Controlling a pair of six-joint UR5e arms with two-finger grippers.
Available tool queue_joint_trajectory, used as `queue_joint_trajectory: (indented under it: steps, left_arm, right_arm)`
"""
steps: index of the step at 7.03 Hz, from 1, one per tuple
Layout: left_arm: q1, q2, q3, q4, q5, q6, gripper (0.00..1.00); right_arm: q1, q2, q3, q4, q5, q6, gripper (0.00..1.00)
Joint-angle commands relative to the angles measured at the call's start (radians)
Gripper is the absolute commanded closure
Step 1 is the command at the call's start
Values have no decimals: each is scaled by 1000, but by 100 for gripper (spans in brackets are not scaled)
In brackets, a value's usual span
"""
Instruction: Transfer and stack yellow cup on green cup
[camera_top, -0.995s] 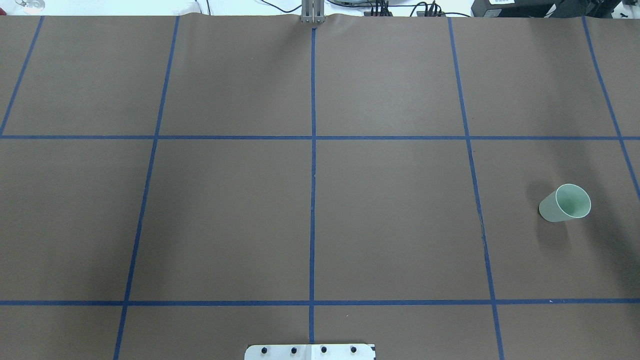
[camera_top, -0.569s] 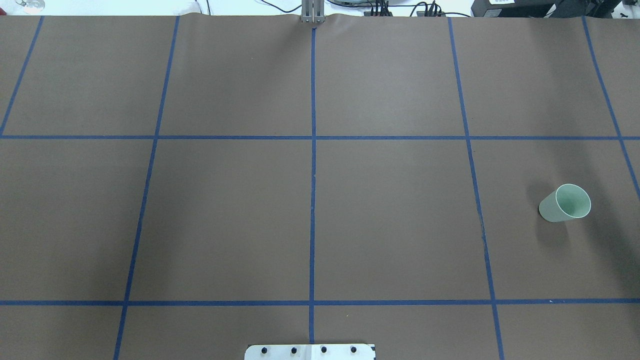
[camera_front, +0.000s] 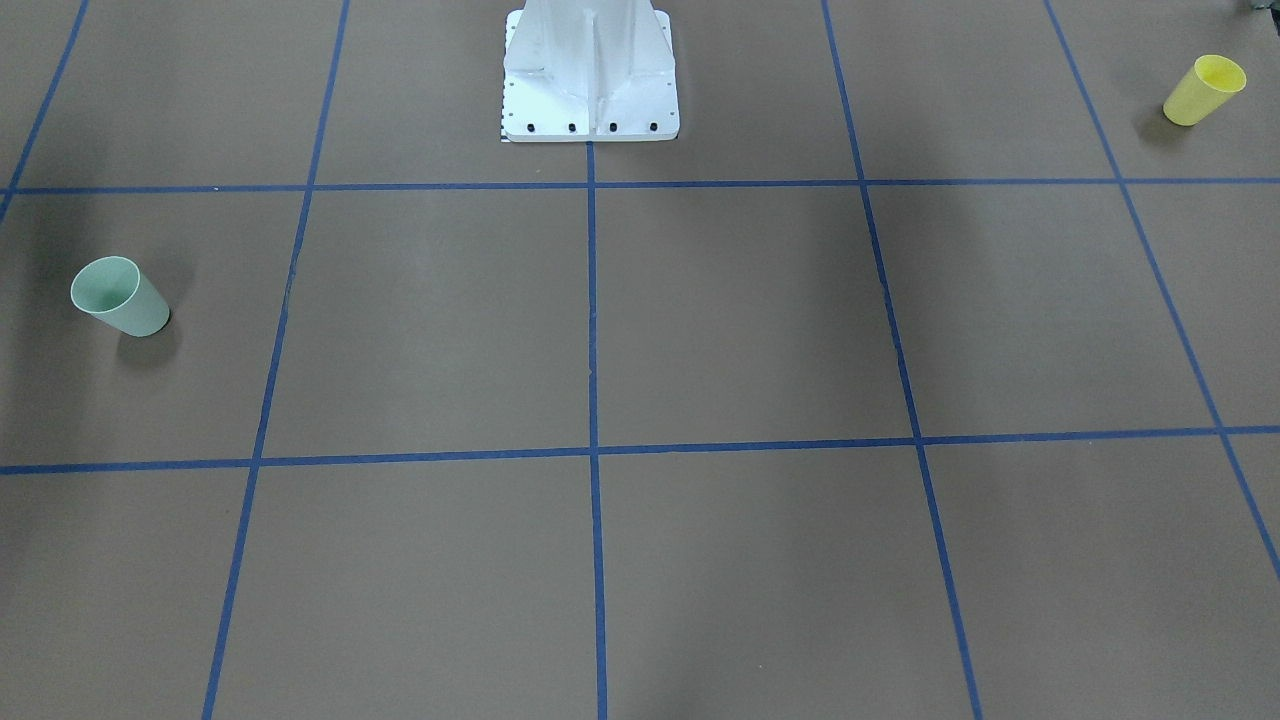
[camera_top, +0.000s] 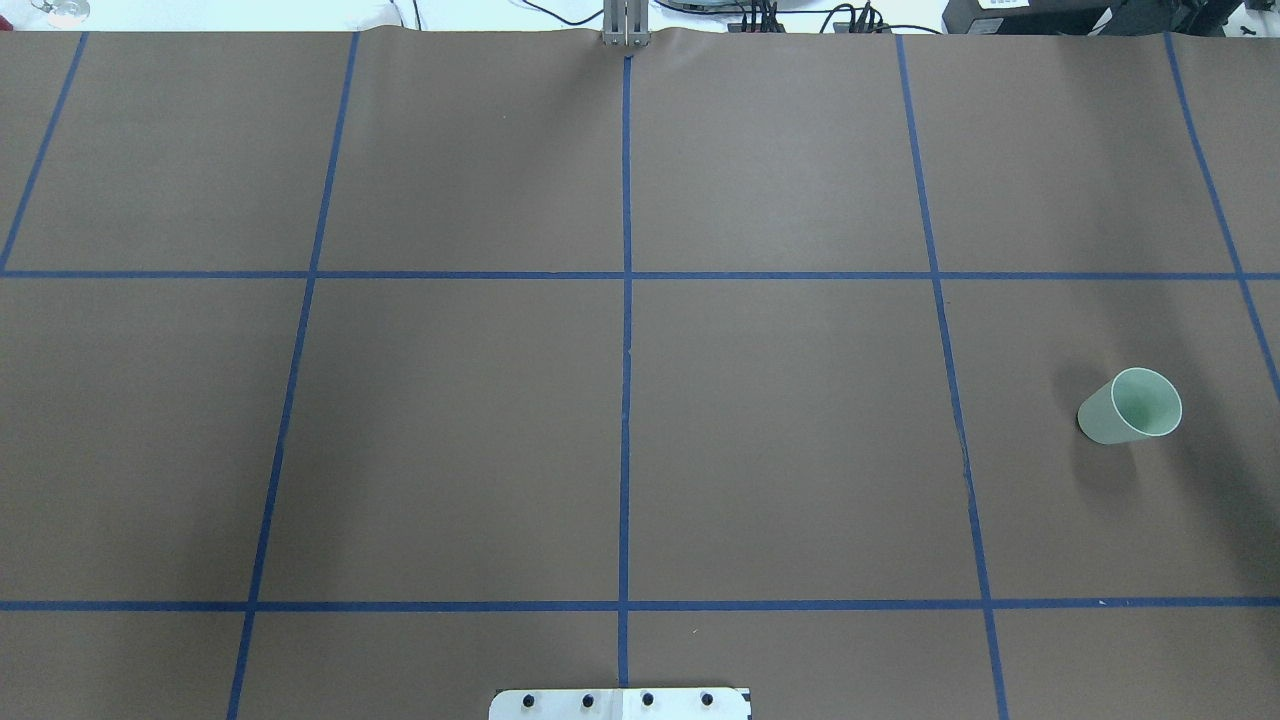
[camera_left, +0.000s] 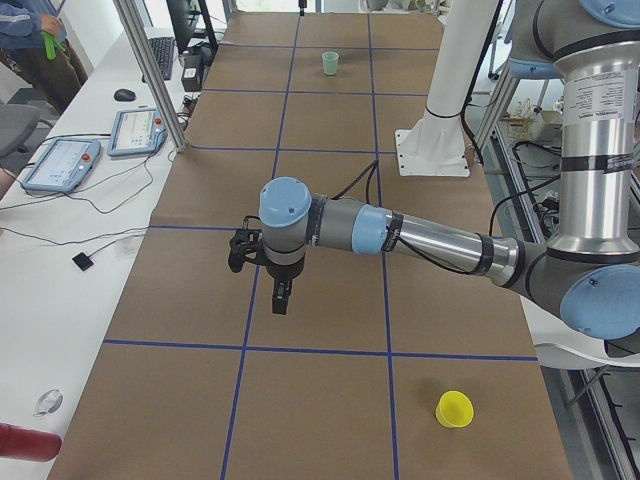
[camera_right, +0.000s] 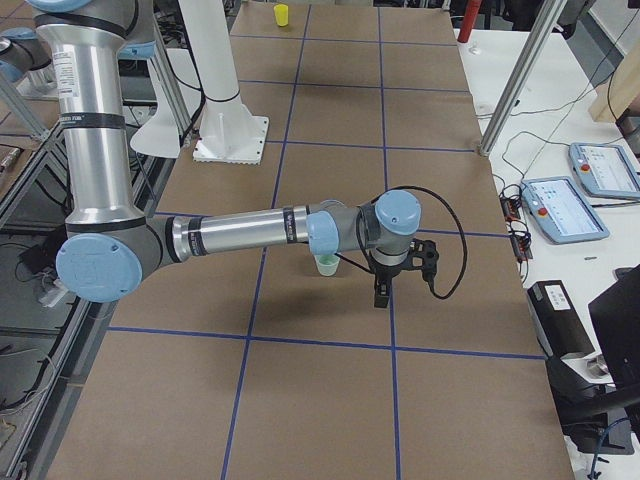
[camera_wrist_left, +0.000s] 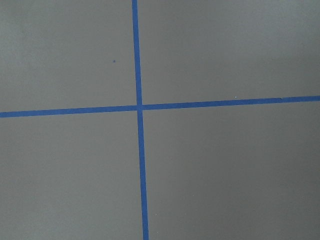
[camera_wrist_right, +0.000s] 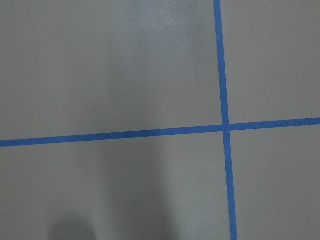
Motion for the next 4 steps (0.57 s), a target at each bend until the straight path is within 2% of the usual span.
queue_joint_trajectory:
  steps: [1, 4]
  left_arm:
    - [-4, 36, -15, -1, 0, -2, 0]
    - [-1, 119, -98, 0, -2, -14, 0]
  right_arm:
    - [0, -5, 3, 2, -4, 0, 1]
    - [-2, -15, 6, 3, -4, -2, 1]
